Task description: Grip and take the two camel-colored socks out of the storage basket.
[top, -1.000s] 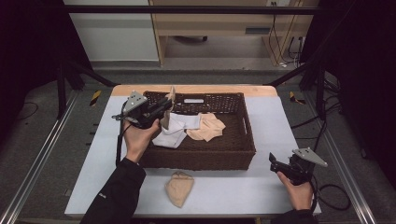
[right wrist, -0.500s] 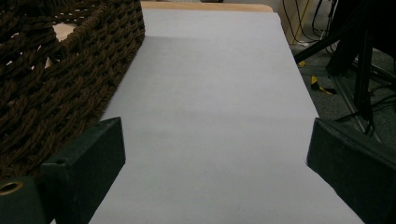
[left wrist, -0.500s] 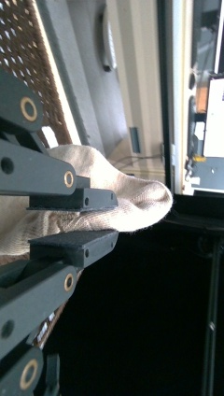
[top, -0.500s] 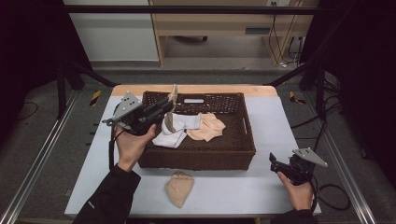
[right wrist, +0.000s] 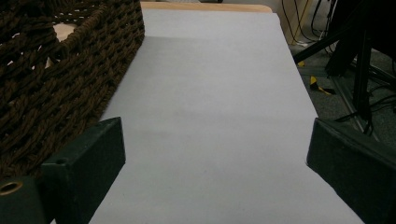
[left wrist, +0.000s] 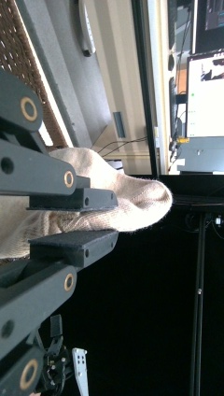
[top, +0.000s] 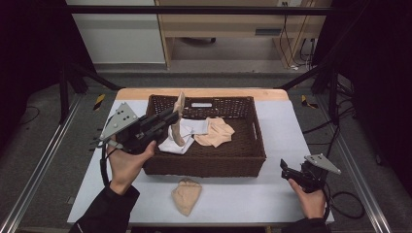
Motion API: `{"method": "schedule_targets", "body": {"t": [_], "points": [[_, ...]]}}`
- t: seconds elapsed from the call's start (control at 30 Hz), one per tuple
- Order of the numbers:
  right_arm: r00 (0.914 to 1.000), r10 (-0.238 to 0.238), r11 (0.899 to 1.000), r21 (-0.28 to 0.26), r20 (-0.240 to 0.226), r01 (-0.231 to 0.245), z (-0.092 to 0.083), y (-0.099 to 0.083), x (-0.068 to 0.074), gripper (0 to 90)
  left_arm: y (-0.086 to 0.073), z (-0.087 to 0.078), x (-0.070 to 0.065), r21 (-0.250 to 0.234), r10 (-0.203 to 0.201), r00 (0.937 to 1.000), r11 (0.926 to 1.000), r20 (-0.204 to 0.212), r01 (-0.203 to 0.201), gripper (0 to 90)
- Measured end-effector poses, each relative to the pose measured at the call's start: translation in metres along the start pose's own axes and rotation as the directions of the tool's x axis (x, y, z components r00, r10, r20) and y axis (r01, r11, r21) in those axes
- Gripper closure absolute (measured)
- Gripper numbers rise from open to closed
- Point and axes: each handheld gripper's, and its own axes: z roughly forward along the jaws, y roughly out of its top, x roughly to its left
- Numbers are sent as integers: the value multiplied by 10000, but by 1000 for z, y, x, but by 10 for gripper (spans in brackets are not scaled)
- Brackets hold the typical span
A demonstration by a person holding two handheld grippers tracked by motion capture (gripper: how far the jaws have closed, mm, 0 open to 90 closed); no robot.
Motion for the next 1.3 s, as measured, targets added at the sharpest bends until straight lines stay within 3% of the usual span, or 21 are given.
{"method": "schedule_targets", "body": {"t": [0.37, 0.77, 0.93, 1.07, 1.1, 1.13, 1.17, 1.2, 1.23, 1.3], "points": [[10000, -9, 10000, -4, -3, 9, 0, 0, 0, 48, -16, -31, -12, 117, -174, 9993, 9998, 338, 170, 783], [10000, 48, 10000, -24, 30, -48, -1, 0, -1, 48, -54, -36, -30, 904, -164, 9961, 9959, 866, 86, 783], [10000, 44, 10000, -8, 26, -44, 0, -1, -1, 48, -80, -31, -32, 1601, -402, 9948, 9868, 934, 248, 783], [10000, -39, 10000, 46, 54, 39, 0, -1, -1, 48, -106, -24, -34, 2437, -562, 9933, 9694, 1007, 301, 783], [10000, -39, 10000, 46, 54, 39, 0, -1, -1, 48, -106, -24, -34, 2437, -562, 9933, 9694, 1007, 301, 783], [10000, -32, 10000, 43, 63, 32, 0, -1, -1, 49, -114, -22, -34, 2681, -682, 9924, 9626, 1020, 386, 783], [10000, -32, 10000, 43, 63, 32, 0, -1, -1, 49, -114, -22, -34, 2681, -682, 9924, 9626, 1020, 386, 782], [10000, -32, 10000, 53, 61, 32, 0, -1, -1, 48, -122, -21, -35, 2883, -749, 9919, 9566, 1024, 424, 783], [10000, -32, 10000, 53, 61, 32, 0, -1, -1, 48, -122, -21, -35, 2883, -749, 9919, 9566, 1024, 424, 782], [10000, -7, 10000, 74, 50, 7, 0, -1, -1, 49, -130, -18, -36, 3100, -832, 9911, 9496, 1039, 472, 781]]}}
